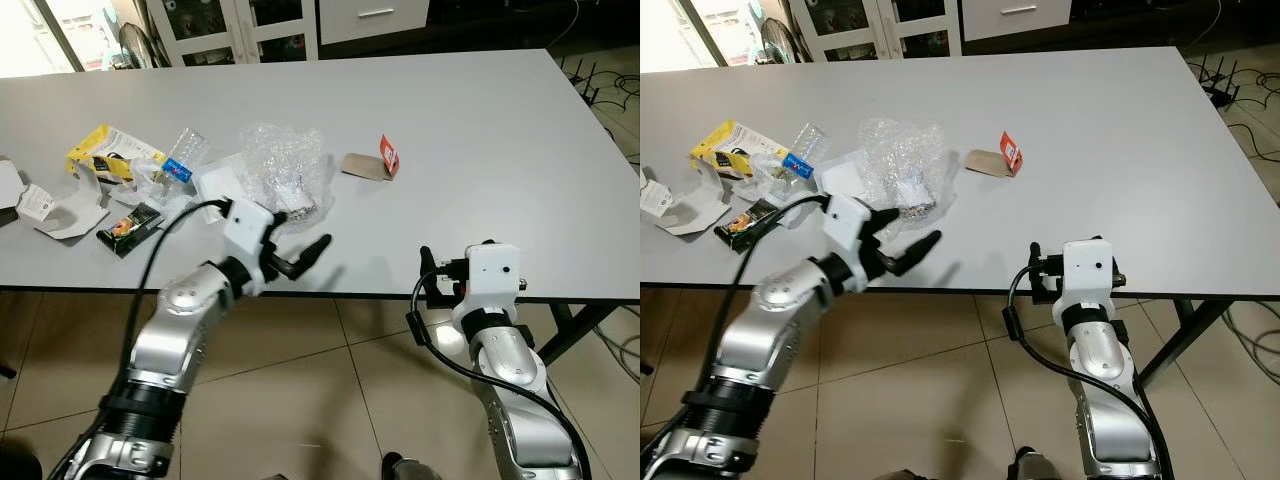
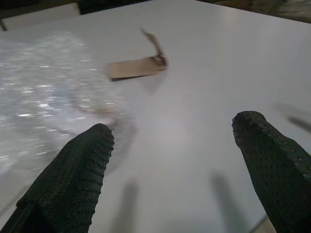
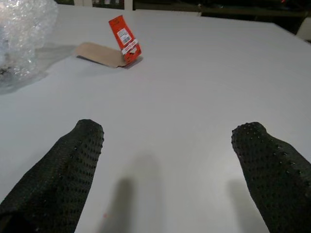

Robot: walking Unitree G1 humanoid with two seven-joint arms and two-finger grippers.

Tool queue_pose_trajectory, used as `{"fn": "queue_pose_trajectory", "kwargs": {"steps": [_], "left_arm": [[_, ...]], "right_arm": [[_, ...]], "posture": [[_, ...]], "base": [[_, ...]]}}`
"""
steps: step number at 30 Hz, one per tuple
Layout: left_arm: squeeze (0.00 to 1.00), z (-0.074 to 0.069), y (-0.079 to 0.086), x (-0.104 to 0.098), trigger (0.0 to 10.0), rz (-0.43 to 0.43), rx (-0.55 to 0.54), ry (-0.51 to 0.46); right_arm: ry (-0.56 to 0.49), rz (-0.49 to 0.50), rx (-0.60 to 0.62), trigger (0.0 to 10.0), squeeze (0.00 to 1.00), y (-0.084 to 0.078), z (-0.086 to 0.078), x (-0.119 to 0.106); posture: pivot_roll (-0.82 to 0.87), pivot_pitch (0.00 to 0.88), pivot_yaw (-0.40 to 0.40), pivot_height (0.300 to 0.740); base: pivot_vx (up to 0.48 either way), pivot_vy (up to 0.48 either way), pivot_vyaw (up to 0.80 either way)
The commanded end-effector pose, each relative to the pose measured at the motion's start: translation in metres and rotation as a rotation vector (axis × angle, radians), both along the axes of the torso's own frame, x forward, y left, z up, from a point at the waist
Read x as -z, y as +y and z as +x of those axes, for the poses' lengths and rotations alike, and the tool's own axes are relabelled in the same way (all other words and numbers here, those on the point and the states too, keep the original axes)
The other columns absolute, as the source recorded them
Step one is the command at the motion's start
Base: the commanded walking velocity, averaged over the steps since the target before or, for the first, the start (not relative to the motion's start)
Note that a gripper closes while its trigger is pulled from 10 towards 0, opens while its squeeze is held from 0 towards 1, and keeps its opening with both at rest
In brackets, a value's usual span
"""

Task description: Picking trash to rubbish bin

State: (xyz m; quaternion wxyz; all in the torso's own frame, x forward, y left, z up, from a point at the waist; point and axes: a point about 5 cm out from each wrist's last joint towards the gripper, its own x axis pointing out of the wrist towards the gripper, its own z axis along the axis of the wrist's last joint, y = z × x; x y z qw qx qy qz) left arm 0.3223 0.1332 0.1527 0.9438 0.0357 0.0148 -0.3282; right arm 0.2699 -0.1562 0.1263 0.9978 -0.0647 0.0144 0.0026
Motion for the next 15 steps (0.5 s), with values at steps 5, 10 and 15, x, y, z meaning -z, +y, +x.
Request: {"fn": "queue_pose_trajectory", "kwargs": {"steps": [5,10,15], "left_arm": [[0.00,0.001,0.012,-0.010,10.0,0.012,0.001,-0.022],[0.00,-0.001,0.007,-0.011,10.0,-0.003,0.021,-0.017],[0.00,-0.003,0.005,-0.009,10.0,-0.001,0.033,-0.012]], "right_arm": [[0.038,0.033,-0.056,10.0,0.00,0.004,0.003,0.005],[0.015,0.003,-0.029,10.0,0.00,-0.007,0.012,-0.001],[-0.010,-0.040,0.005,10.0,0.00,-0.016,0.016,-0.006]], "posture": [[-0.08,0.154,0.121,0.740],[-0.07,0.159,0.117,0.740],[-0.07,0.161,0.118,0.740]], "base": [[0.000,0.000,0.00],[0.000,0.000,0.00],[0.000,0.000,0.00]]}}
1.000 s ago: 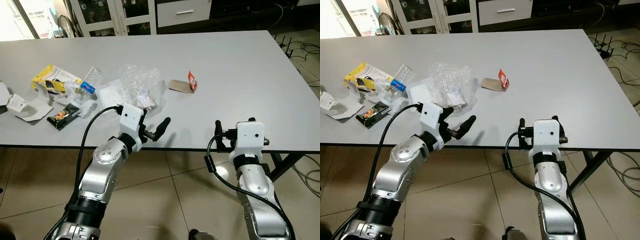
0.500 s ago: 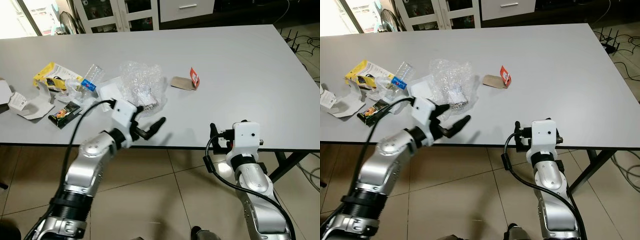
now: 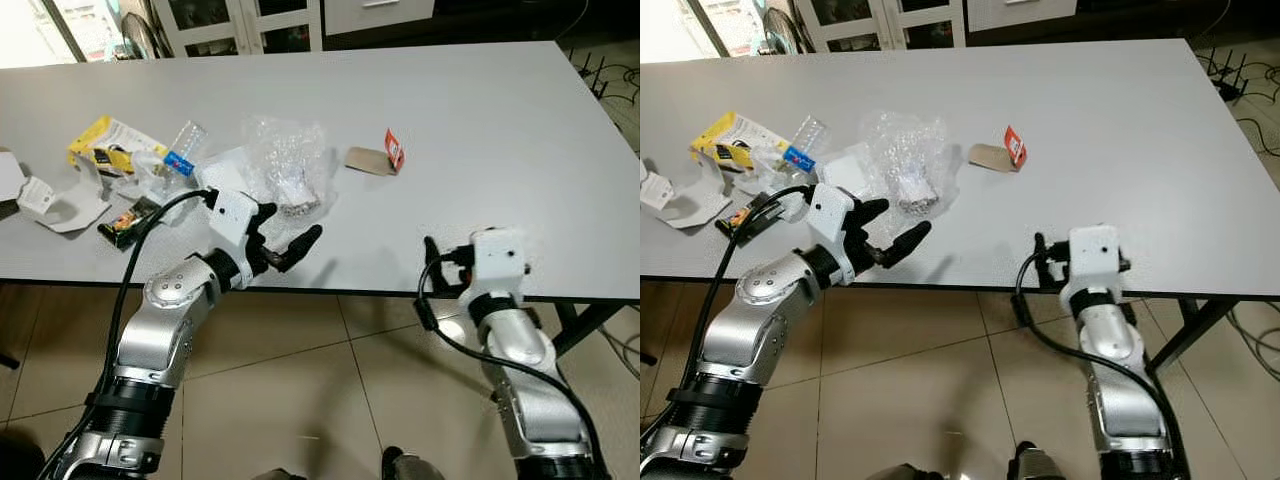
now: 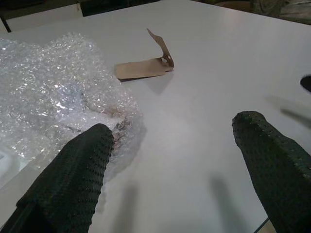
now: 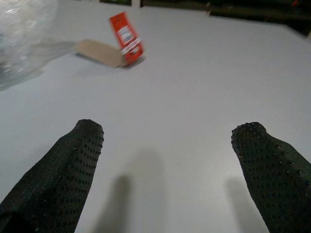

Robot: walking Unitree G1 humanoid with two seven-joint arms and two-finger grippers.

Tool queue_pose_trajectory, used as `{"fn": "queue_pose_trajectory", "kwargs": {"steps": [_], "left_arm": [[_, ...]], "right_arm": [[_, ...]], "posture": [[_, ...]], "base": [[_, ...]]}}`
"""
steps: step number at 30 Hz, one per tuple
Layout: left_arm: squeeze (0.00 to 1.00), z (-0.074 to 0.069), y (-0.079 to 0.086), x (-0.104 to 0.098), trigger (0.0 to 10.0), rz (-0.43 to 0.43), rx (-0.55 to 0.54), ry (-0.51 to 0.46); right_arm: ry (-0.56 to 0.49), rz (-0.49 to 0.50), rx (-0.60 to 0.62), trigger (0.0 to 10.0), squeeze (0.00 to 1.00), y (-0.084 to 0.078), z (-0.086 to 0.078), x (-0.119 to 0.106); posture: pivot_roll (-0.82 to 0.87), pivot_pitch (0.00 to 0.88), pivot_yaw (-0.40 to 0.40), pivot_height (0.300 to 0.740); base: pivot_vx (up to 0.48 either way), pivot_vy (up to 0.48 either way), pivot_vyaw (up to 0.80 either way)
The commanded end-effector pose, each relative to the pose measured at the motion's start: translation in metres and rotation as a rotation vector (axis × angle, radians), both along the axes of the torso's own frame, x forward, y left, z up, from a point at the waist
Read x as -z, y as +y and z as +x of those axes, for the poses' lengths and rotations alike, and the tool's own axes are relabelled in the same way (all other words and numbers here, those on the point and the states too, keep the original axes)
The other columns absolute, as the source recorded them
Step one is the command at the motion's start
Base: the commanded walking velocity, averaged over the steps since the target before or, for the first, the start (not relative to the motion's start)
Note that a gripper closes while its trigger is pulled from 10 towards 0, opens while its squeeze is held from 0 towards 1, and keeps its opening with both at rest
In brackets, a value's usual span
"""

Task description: Picking trash to rubbish bin

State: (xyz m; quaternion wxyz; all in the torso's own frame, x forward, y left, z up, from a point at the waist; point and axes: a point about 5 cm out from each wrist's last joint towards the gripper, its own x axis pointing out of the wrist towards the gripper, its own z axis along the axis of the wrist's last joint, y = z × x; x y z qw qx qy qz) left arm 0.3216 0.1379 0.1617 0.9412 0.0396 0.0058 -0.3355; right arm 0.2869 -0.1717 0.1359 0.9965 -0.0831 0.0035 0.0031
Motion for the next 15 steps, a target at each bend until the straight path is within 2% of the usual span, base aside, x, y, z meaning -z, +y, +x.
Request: {"fn": "queue_pose_trajectory", "kwargs": {"steps": [1,4,9,15], "left_arm": [[0.00,-0.0023,0.0011,0.0005,10.0,-0.005,0.015,0.010],[0.00,-0.0016,0.0020,-0.0006,10.0,-0.006,0.020,0.002],[0.00,-0.0004,0.0013,-0.0026,10.0,-0.018,0.023,0.001],[0.00,-0.0009,-0.0009,-0.0051,10.0,-0.028,0.028,-0.003]], "right_arm": [[0.008,0.008,0.013,10.0,0.00,-0.0020,0.0004,0.0028],[0.006,0.014,0.015,10.0,0.00,-0.0021,0.0003,0.0027],[0.000,0.015,0.014,10.0,0.00,-0.0008,-0.0001,0.0032],[-0.068,-0.016,0.003,10.0,0.00,0.0007,-0.0018,-0.0059]], "posture": [[-0.07,0.161,0.119,0.740],[-0.07,0.160,0.121,0.740],[-0.07,0.158,0.123,0.740],[-0.07,0.158,0.123,0.740]], "base": [[0.000,0.000,0.00],[0.090,0.000,0.00],[0.366,0.000,0.00],[0.351,0.000,0.00]]}}
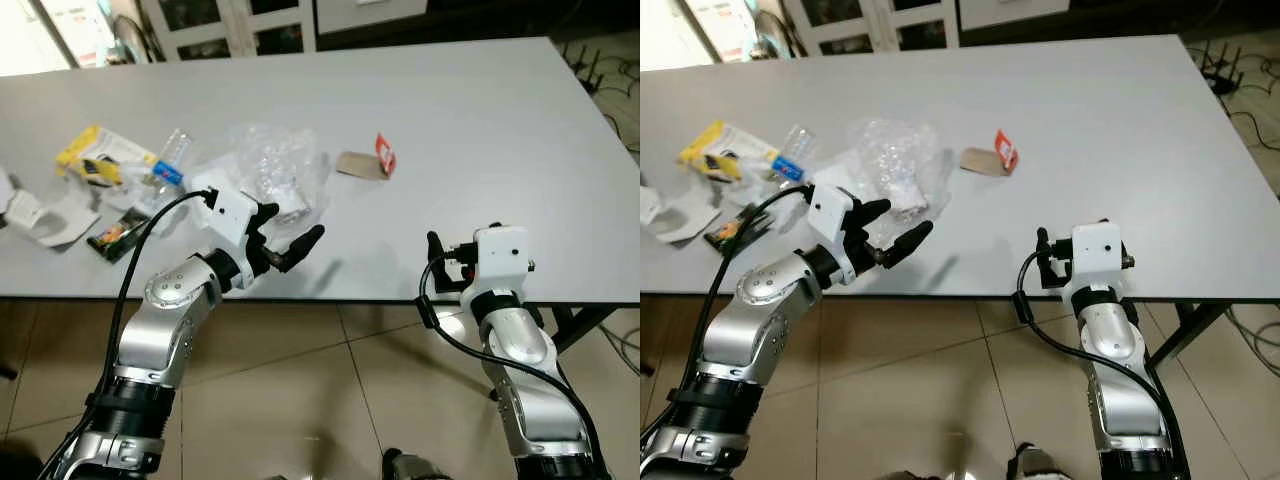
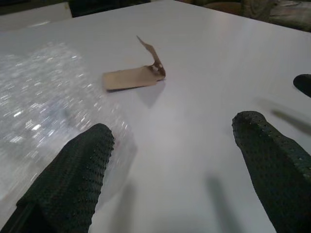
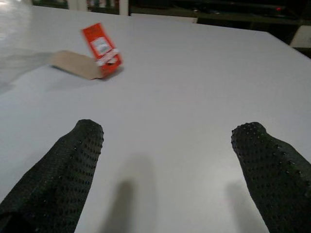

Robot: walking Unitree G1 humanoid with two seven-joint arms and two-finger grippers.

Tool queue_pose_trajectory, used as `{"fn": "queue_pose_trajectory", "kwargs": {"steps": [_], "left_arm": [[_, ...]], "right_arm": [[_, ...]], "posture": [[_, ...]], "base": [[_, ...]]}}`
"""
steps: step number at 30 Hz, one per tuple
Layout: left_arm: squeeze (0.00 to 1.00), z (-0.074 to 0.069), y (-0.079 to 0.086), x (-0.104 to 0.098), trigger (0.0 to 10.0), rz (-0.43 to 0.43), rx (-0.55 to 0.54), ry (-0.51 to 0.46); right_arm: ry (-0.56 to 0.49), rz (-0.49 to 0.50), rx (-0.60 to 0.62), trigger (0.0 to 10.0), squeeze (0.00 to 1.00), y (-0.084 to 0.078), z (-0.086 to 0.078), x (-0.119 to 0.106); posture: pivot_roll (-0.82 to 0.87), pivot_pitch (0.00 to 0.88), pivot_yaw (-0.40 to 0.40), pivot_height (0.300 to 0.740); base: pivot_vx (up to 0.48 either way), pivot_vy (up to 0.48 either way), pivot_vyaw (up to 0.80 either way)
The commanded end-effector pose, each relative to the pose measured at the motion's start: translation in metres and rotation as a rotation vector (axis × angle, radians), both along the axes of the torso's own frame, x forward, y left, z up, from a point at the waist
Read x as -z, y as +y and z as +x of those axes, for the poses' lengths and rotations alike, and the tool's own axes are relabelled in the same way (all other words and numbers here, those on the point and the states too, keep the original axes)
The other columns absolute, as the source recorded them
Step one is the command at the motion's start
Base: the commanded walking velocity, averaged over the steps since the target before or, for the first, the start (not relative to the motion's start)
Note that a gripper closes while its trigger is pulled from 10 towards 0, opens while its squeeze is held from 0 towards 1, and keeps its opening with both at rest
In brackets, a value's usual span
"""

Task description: Picking trash to rubbish bin

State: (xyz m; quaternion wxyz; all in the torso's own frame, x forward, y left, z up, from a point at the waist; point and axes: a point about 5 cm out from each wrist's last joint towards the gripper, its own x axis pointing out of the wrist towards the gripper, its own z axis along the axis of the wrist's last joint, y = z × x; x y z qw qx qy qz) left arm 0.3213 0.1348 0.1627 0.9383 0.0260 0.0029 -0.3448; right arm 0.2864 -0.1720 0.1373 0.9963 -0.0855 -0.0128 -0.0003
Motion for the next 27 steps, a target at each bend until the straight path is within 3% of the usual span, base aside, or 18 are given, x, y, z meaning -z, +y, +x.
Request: {"fn": "queue_pose_trajectory", "kwargs": {"steps": [1,8,27], "left_arm": [[0.00,-0.001,0.002,-0.005,10.0,-0.004,0.009,-0.010],[0.00,-0.001,-0.003,-0.015,10.0,-0.013,0.020,-0.039],[0.00,-0.001,-0.008,-0.024,10.0,-0.068,0.029,-0.033]], "right_arm": [[-0.054,-0.019,-0.003,10.0,0.00,0.001,-0.002,-0.007],[-0.120,-0.072,-0.004,10.0,0.00,0.004,-0.008,-0.019],[-0.118,-0.092,-0.043,10.0,0.00,0.022,-0.016,-0.014]], "posture": [[-0.07,0.158,0.123,0.740],[-0.07,0.158,0.123,0.740],[-0.08,0.151,0.114,0.740]], "base": [[0.330,0.000,0.00],[0.283,0.000,0.00],[0.000,0.000,0.00]]}}
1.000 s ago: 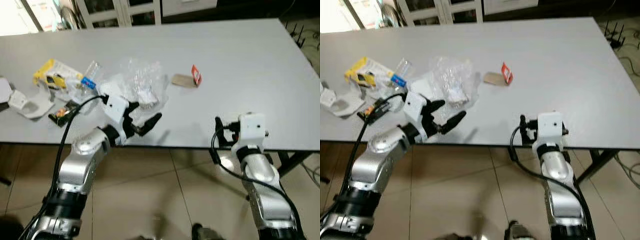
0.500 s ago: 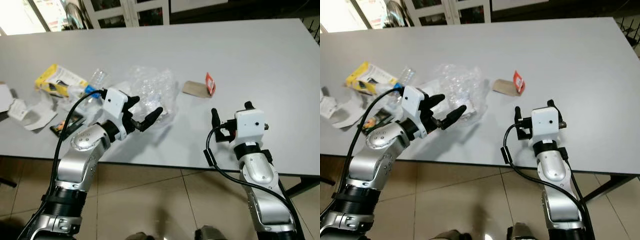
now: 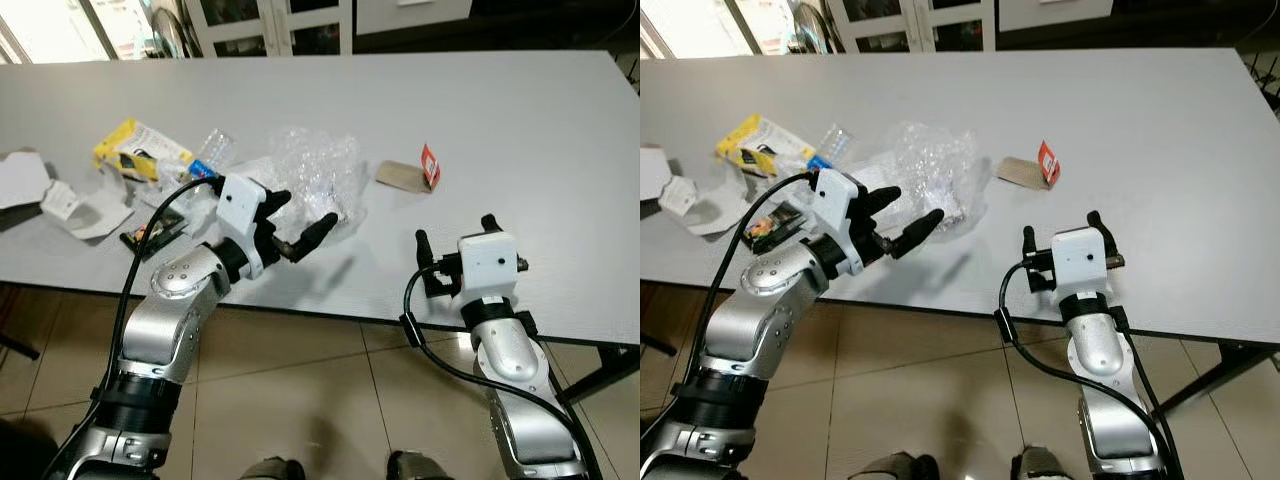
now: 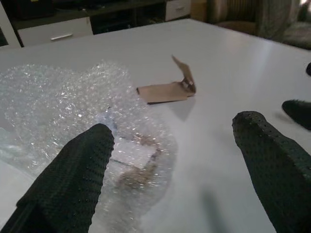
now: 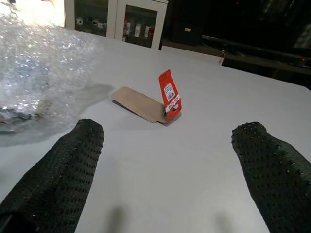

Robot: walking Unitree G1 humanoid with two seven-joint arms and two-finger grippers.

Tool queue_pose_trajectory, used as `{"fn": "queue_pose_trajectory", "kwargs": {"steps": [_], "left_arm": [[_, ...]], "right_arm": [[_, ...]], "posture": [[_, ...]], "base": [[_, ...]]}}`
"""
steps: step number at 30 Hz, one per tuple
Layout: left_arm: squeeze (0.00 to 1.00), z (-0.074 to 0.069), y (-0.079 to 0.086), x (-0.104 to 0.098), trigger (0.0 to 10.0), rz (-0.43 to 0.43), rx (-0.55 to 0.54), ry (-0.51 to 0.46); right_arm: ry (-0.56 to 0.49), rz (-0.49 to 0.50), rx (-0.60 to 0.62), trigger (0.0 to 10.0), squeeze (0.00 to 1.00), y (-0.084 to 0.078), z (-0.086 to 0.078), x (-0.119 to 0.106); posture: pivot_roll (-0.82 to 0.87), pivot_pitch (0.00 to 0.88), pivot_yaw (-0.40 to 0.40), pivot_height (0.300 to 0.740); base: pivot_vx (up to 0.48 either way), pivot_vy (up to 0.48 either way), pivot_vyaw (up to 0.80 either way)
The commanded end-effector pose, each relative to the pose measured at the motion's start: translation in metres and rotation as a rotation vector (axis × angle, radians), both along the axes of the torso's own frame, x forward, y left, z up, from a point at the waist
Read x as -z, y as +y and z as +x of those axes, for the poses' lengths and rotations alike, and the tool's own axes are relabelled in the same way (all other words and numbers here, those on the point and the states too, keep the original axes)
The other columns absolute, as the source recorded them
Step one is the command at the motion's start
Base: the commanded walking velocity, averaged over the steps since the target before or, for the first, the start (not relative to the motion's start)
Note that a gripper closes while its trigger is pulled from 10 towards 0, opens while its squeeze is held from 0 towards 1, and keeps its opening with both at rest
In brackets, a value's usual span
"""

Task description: Picking trash to rubbish bin

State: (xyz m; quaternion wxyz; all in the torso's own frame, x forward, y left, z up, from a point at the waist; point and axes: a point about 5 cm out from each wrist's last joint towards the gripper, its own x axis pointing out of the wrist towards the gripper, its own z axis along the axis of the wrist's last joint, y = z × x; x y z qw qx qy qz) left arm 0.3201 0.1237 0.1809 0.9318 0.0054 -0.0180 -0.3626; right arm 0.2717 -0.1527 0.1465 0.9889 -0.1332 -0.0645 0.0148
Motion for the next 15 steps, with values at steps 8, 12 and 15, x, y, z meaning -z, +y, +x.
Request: {"fn": "queue_pose_trajectory", "kwargs": {"steps": [8,12,15], "left_arm": [[0.00,-0.001,0.003,-0.011,10.0,-0.023,0.005,-0.016],[0.00,-0.003,0.004,-0.014,10.0,-0.020,0.014,-0.021],[0.00,-0.006,0.006,-0.016,10.0,-0.012,0.016,-0.018]], "right_arm": [[0.031,0.106,0.016,10.0,0.00,-0.002,0.009,-0.004],[0.041,0.137,0.037,10.0,0.00,-0.008,0.018,-0.006],[0.046,0.129,0.038,10.0,0.00,-0.011,0.027,-0.008]], "posture": [[-0.06,0.157,0.120,0.740],[-0.05,0.168,0.126,0.740],[-0.03,0.185,0.133,0.740]], "base": [[0.000,0.000,0.00],[0.000,0.000,0.00],[0.000,0.000,0.00]]}}
